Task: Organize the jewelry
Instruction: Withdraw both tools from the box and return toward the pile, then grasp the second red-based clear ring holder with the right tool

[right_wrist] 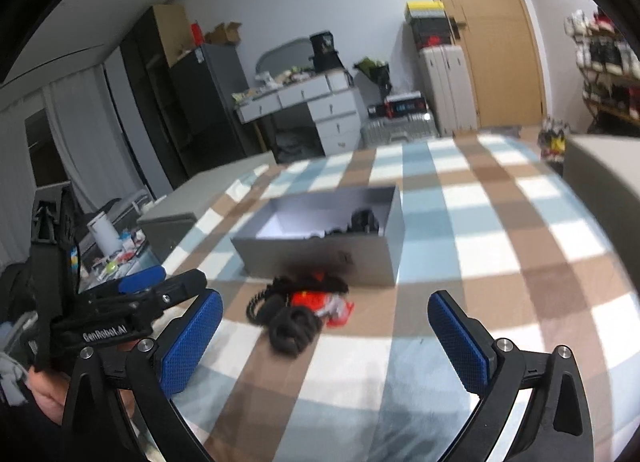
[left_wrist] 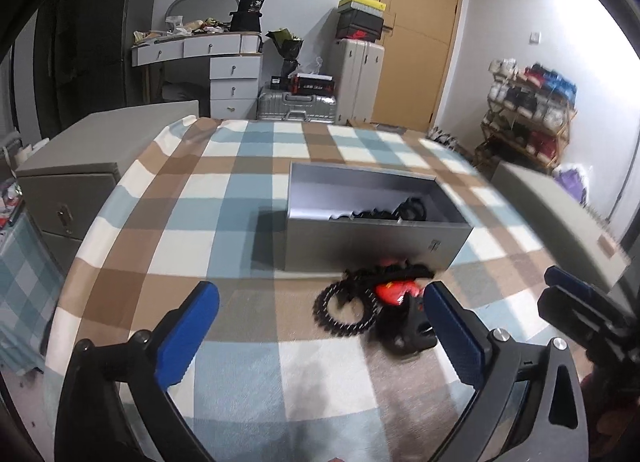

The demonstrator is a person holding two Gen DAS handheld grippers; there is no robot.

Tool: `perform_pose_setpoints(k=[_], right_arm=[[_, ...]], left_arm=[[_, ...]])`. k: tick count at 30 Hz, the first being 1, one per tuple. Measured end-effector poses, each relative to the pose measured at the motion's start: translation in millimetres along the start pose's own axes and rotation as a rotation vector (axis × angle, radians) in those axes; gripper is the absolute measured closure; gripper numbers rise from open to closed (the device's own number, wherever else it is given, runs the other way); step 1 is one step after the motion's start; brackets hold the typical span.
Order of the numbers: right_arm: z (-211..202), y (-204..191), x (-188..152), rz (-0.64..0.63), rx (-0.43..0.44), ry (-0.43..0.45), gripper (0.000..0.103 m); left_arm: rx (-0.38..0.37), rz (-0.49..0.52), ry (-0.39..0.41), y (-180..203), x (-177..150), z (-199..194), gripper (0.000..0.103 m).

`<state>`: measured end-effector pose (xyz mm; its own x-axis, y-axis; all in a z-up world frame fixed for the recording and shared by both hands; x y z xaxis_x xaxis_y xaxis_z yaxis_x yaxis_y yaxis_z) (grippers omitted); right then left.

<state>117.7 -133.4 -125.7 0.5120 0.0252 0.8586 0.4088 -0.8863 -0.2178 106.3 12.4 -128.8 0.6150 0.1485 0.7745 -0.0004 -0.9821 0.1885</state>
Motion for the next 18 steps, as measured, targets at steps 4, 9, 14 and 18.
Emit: perform_pose_setpoints(k=[4,9,14,18], right_arm=[[13,1,-15,0.049,0.030,-0.061,0.000],[28,6,-25,0.097,0.039,-0.117,0.000],[42,15,-28,0.171,0.057,-0.150,0.007],[55,20,-28,0.233,0.083,-0.185,0.026]], left_arm=[[0.012,0.011,-0.007,-1,-10,3,0.003],[0.026,-0.002,-0.008,-7,-16,6,0.003],[0.013,-0.033,-0.021,-11,-20,9,0.003],[0.012,-0.035,-0.027,-10,-23,11,0.003]])
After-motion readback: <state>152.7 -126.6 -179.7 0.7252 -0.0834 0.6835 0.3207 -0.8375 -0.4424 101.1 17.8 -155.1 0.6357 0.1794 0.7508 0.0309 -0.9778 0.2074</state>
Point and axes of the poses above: each gripper's, at about its wrist camera, not at the fingertips, and z roughly the way its jaws point, y to its right, x to its top, the point moved 9 cm from there along z, roughly the way its jaws point, and after that the axes turned 5 degrees about -z, right-handed, at the moved point
